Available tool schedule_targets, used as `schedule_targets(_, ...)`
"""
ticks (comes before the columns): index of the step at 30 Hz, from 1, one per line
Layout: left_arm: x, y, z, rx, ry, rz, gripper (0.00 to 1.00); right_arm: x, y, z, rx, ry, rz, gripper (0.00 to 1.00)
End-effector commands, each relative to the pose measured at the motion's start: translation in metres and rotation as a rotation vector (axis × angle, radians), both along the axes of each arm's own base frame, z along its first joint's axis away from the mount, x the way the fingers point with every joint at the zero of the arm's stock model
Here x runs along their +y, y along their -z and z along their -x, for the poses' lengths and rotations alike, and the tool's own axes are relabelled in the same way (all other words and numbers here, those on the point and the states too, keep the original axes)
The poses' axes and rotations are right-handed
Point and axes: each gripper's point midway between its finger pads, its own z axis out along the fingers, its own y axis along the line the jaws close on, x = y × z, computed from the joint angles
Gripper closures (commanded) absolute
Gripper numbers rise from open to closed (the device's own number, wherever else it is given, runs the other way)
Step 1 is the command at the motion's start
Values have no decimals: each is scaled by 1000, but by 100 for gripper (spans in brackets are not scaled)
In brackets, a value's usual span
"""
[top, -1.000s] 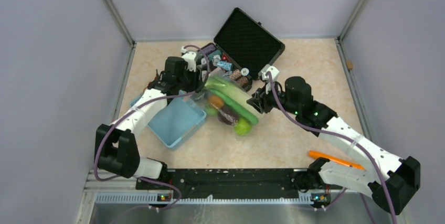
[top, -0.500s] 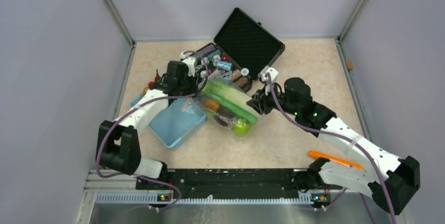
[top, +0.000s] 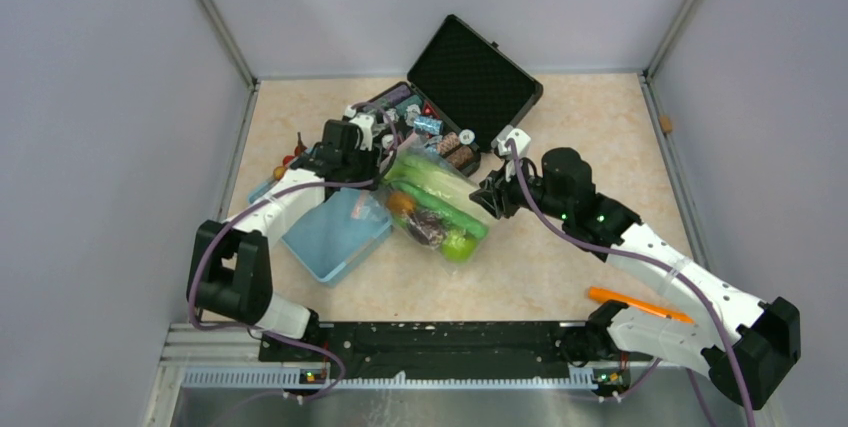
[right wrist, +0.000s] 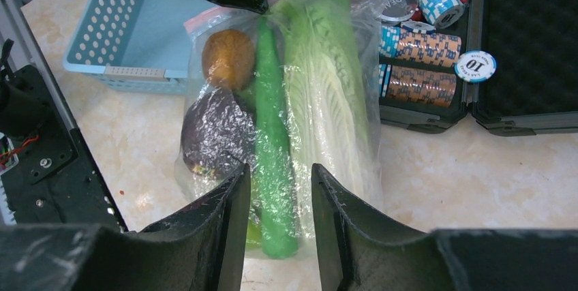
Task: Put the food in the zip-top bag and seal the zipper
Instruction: Place the zipper food storage bag at the center of the board, then reset both arms
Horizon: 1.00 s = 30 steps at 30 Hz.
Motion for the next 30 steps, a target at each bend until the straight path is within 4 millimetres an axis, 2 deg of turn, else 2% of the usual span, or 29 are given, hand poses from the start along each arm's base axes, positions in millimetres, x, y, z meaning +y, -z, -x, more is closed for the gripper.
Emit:
schedule_targets(1, 5, -18, -6, -34, -16, -15, 40, 1, -22, -6, -47, 7, -42, 62)
schedule_targets(4, -2, -32, -6, -73, 1, 30, 39, 0, -22, -7, -47, 15, -44, 62)
schedule_targets(7, -5, -50, -7, -128, 6, 60, 33, -1, -23, -9, -48, 31, -46, 60)
schedule_targets(15, -1, -94, 4, -229, 3, 92, 23, -12, -24, -23, -52, 140, -63, 55)
schedule_targets(18, 2, -115, 10, -297, -13, 113, 2, -24, -26, -35, -49, 214, -72, 54)
schedule_targets(21, 8, -138, 16, -384, -45, 143, 1, -47, -26, -51, -21, 319, -109, 53)
schedule_targets(23, 10, -154, 21, -436, -59, 171, 1, -69, -24, -62, 3, 400, -139, 52)
schedule_targets(25, 20, -172, 23, -506, -141, 202, 1, -92, -23, -71, 19, 483, -187, 50)
schedule_targets(30, 49, -200, 40, -609, -342, 280, 1, -147, -25, -79, 42, 641, -355, 34)
